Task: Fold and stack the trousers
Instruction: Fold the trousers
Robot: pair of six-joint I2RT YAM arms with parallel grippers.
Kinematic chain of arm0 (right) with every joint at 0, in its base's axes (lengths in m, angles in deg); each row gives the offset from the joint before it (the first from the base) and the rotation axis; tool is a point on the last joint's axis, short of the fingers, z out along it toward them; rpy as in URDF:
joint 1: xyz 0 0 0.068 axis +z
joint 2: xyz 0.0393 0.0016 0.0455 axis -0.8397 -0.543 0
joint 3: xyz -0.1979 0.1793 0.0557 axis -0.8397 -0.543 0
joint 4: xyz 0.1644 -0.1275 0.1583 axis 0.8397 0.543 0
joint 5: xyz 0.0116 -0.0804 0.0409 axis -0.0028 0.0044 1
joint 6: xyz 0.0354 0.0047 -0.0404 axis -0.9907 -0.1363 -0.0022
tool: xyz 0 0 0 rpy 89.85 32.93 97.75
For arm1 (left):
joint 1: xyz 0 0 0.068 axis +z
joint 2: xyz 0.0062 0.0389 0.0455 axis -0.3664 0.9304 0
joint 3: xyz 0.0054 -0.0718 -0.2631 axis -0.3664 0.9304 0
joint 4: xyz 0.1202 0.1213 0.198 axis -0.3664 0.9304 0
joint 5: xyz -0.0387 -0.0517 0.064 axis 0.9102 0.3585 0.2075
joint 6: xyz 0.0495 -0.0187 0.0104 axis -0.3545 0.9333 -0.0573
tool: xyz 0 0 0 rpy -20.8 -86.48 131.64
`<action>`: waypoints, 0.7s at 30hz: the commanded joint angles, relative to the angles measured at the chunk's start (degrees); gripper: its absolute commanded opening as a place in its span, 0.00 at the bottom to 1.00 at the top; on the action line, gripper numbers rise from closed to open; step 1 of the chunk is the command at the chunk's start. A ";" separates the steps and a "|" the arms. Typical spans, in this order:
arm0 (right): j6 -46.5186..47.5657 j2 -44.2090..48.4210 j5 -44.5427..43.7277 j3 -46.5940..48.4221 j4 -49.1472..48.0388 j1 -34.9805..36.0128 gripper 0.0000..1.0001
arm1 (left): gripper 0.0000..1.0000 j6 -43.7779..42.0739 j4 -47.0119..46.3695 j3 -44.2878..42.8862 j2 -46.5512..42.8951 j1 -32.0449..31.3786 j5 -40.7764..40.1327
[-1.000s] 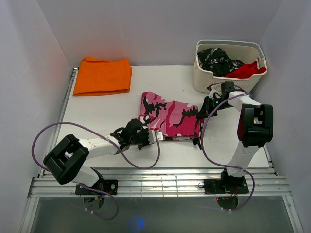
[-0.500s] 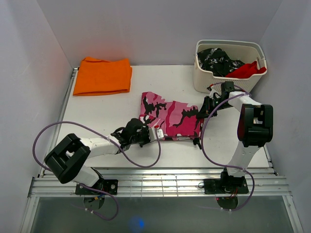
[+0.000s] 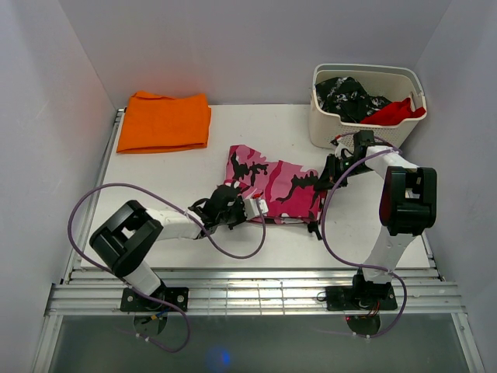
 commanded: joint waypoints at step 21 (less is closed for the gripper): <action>0.84 6.72 -2.78 3.58 7.33 -2.89 0.08 | 0.00 3.75 11.78 -1.26 4.50 -1.41 -2.29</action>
